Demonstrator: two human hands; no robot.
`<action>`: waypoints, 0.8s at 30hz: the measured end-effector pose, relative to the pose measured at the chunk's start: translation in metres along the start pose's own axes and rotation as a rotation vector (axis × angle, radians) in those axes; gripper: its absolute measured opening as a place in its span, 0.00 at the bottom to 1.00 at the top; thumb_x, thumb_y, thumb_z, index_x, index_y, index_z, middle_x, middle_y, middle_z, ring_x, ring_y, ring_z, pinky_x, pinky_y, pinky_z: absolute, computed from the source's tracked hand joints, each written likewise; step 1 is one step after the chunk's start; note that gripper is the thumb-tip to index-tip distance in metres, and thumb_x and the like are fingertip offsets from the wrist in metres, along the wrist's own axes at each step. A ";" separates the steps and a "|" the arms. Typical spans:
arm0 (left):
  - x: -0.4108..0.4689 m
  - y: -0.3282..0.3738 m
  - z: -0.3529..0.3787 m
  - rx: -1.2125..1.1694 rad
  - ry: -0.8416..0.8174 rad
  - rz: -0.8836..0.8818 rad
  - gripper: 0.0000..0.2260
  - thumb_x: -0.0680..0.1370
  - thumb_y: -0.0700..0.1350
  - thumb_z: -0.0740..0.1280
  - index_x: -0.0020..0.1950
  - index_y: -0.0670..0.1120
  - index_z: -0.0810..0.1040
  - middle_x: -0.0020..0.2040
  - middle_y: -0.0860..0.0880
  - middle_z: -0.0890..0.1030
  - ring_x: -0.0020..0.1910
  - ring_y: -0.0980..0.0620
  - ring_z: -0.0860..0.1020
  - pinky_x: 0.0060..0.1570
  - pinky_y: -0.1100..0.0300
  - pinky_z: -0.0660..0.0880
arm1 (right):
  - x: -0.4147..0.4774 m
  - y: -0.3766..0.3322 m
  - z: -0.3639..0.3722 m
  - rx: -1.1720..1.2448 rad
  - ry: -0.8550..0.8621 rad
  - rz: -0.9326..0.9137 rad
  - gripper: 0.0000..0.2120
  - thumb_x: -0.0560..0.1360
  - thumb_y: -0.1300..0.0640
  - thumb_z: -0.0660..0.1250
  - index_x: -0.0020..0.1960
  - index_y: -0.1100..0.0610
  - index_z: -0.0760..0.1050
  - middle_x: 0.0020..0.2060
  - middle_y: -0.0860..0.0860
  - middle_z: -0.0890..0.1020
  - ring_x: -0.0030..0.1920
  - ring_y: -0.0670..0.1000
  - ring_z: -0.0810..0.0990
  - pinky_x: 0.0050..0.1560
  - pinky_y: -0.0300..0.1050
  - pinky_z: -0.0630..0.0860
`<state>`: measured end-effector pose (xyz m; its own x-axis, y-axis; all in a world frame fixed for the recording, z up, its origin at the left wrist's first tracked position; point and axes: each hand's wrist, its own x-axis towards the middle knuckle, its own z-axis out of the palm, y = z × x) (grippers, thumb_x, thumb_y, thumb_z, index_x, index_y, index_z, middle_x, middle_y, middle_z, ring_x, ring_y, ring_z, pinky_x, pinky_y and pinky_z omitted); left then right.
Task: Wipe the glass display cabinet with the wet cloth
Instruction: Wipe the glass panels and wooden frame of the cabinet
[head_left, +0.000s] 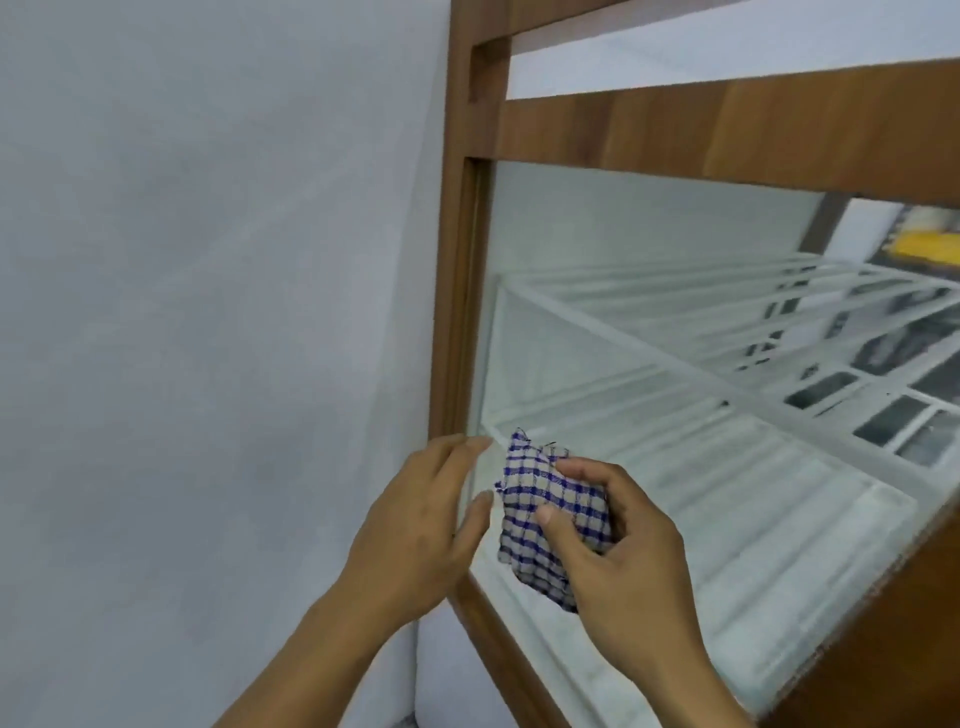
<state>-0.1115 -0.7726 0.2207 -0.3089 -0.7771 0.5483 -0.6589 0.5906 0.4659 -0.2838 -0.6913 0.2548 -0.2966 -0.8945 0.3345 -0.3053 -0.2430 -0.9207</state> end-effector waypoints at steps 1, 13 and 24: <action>0.020 -0.004 0.004 -0.040 0.011 0.068 0.23 0.83 0.60 0.55 0.78 0.59 0.62 0.74 0.59 0.67 0.67 0.69 0.61 0.65 0.73 0.63 | 0.007 -0.006 0.000 -0.008 0.062 -0.004 0.13 0.76 0.59 0.75 0.54 0.43 0.81 0.48 0.39 0.87 0.48 0.43 0.87 0.48 0.45 0.86; 0.184 -0.018 -0.002 -0.161 0.118 0.741 0.25 0.82 0.55 0.57 0.79 0.51 0.64 0.82 0.44 0.59 0.82 0.40 0.53 0.78 0.39 0.56 | 0.053 -0.098 0.046 -0.416 0.855 -0.228 0.12 0.78 0.58 0.73 0.57 0.44 0.78 0.48 0.35 0.82 0.47 0.34 0.83 0.42 0.29 0.80; 0.211 -0.007 0.008 -0.204 0.174 0.878 0.26 0.81 0.53 0.55 0.79 0.50 0.63 0.82 0.44 0.60 0.82 0.39 0.54 0.78 0.39 0.49 | 0.079 -0.062 0.022 -1.285 1.339 -0.464 0.11 0.78 0.60 0.73 0.61 0.55 0.83 0.58 0.60 0.76 0.56 0.58 0.74 0.57 0.44 0.70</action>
<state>-0.1775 -0.9424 0.3278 -0.5230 0.0027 0.8524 -0.0972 0.9933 -0.0628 -0.2687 -0.7554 0.3341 -0.2173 0.1345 0.9668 -0.7567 0.6024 -0.2540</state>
